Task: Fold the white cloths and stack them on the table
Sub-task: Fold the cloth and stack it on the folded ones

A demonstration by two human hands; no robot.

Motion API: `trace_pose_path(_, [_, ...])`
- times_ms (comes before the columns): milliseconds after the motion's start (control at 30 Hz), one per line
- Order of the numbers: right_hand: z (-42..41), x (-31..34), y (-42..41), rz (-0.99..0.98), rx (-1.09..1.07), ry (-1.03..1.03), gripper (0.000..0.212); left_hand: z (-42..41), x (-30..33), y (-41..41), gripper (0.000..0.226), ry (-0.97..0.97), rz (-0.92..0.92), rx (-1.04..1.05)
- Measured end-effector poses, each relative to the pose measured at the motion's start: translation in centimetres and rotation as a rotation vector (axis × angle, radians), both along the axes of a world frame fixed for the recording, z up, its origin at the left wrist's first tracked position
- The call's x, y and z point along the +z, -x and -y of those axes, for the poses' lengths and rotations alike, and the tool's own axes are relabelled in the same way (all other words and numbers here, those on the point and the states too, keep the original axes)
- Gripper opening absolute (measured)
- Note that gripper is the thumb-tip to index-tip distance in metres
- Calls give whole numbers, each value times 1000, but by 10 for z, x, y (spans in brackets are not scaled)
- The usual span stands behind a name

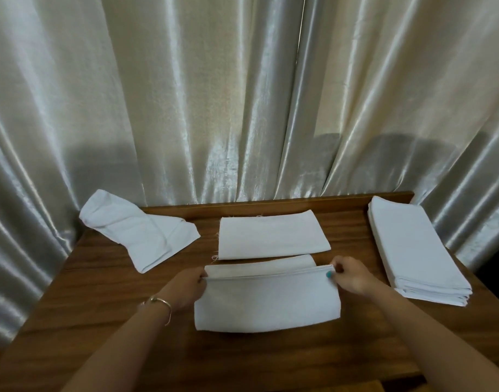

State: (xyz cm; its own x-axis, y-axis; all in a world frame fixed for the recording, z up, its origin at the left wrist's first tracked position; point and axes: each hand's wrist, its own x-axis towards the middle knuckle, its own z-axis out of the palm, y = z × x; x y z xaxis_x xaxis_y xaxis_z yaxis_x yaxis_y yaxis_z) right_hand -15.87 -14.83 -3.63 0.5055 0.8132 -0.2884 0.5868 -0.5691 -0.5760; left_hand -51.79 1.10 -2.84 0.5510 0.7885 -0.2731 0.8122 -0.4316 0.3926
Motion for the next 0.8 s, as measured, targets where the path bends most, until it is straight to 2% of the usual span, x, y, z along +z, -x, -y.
trace_pose_path(100, [-26, -19, 4, -242, -206, -128, 10, -14, -19, -21, 17, 17, 249, 258])
trace_pose_path(133, [-34, -25, 5, -261, -237, -151, 10, -18, -25, -29, 16, 35, 293, 330])
trace_pose_path(200, [-49, -40, 5, -177, -234, -167, 10, -28, -37, -41, 17, 54, 330, 415])
trace_pose_path(333, [-68, -69, 6, 13, -211, -136, 12, -42, -62, -50, 26, -67, 274, 371])
trace_pose_path(500, [-76, -89, 7, 201, -151, 4, 28, -47, -79, -51, 33, -217, 64, 299])
trace_pose_path(700, [-82, -94, 21, 485, -119, 97, 35, -41, -84, -63, 51, -535, -2, 180])
trace_pose_path(800, [-83, -97, 33, 551, -175, 106, 35, -44, -86, -65, 51, -605, -13, 163])
